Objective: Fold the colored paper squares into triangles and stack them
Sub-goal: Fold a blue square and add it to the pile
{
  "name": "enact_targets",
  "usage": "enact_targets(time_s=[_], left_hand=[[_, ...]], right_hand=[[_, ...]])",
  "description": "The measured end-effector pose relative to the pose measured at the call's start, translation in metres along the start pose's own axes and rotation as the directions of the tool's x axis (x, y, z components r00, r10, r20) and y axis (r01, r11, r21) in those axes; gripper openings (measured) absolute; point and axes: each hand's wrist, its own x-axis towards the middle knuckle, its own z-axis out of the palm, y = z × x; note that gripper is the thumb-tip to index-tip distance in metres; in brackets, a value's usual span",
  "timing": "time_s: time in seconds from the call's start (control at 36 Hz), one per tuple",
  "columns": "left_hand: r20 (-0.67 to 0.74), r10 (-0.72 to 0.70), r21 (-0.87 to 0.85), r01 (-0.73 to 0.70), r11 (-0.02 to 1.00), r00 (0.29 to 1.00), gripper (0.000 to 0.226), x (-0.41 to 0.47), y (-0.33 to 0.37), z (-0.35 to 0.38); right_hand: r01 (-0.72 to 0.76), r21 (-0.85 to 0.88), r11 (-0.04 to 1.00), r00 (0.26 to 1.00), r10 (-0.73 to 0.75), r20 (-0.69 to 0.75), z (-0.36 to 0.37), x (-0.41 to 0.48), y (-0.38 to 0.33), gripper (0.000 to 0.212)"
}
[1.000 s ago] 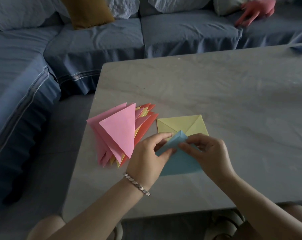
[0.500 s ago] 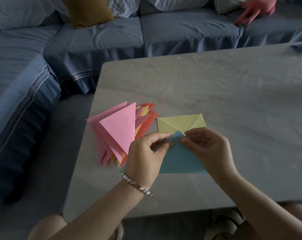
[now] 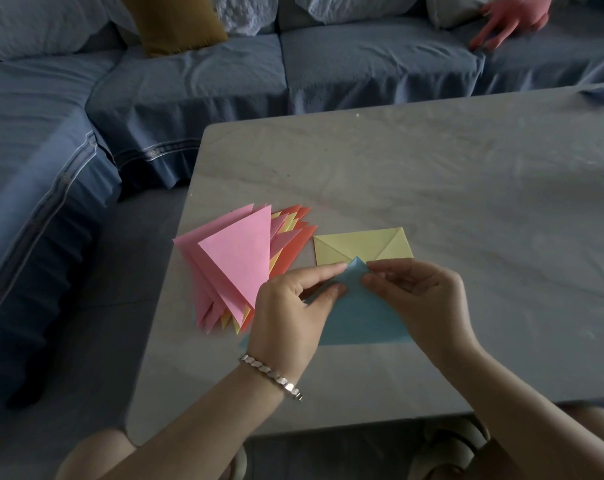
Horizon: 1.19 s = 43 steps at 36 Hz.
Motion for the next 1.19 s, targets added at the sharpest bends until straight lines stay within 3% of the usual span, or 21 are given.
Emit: enact_targets(time_s=[0.42,0.61,0.75,0.86,0.92,0.97,1.0,1.08,1.19], left_hand=[[0.065,-0.009,-0.022,0.01,1.0,0.998,0.026,-0.001,0.0,-0.001],[0.054,0.031,0.025,-0.033,0.999,0.998,0.025,-0.003,0.0,-0.001],[0.128,-0.072,0.039,0.068,0.997,0.989,0.028,0.004,0.0,-0.001],[0.273,-0.159,0.011,0.162,0.987,0.949,0.008,0.012,-0.003,0.002],[0.224,-0.228,0.016,0.23,0.973,0.948,0.005,0.018,-0.01,0.007],[0.125,-0.37,-0.028,0.376,0.926,0.92,0.017,0.024,-0.024,0.013],[0.067,-0.458,-0.086,0.463,0.882,0.886,0.017,0.028,-0.034,0.017],[-0.049,-0.619,-0.185,0.602,0.777,0.784,0.018,0.034,-0.063,0.026],[-0.146,-0.553,-0.005,0.558,0.83,0.82,0.038,0.031,-0.084,0.034]], right_hand=[[0.05,-0.018,0.999,0.998,-0.049,0.045,-0.002,-0.001,0.001,0.022],[0.122,-0.056,0.991,0.991,-0.118,0.064,-0.005,0.002,0.005,0.033],[0.212,-0.192,0.958,0.969,-0.18,0.17,-0.008,0.008,0.008,0.028],[0.329,-0.346,0.879,0.919,-0.213,0.332,-0.014,0.021,0.012,0.022],[0.49,-0.454,0.744,0.871,-0.387,0.304,-0.015,0.028,0.017,0.009],[0.574,-0.564,0.594,0.809,-0.516,0.281,-0.015,0.03,0.028,0.016],[0.581,-0.579,0.572,0.802,-0.523,0.288,-0.014,0.03,0.035,0.021],[0.602,-0.582,0.547,0.798,-0.432,0.421,-0.007,0.021,0.054,0.035],[0.662,-0.653,0.367,0.738,-0.166,0.654,0.005,0.006,0.091,0.041]])
